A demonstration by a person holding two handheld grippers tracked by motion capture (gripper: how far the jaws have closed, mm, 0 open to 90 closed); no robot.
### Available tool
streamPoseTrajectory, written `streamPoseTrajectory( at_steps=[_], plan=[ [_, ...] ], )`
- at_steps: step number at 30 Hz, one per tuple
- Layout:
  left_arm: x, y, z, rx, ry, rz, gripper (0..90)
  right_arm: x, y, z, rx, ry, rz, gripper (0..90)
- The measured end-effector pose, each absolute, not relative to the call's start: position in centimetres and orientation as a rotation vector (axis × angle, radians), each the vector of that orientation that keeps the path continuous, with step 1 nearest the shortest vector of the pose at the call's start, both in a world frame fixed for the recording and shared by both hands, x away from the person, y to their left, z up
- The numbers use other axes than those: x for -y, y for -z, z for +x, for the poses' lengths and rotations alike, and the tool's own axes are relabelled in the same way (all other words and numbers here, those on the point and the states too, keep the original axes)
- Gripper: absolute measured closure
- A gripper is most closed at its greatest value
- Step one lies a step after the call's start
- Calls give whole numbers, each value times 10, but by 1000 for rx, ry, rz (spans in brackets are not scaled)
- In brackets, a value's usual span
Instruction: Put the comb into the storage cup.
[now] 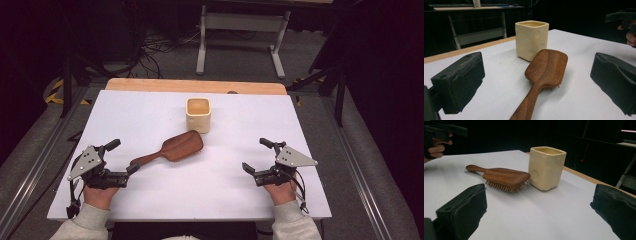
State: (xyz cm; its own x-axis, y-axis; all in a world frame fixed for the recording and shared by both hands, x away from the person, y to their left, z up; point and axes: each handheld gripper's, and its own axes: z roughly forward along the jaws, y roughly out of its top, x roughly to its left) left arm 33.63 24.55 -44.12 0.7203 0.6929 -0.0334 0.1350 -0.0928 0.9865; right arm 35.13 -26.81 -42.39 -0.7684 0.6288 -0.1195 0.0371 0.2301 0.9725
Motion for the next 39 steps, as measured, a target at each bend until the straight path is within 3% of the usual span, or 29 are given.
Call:
streamPoseTrajectory(
  at_steps=[18,39],
  plan=[
    [-239,422,354,-664,-514,1696,23,270,423,350,-2000,-1582,610,3],
    [-204,401,391,-564,-450,1871,2,269,424,351,-2021,-1582,605,2]
  ],
)
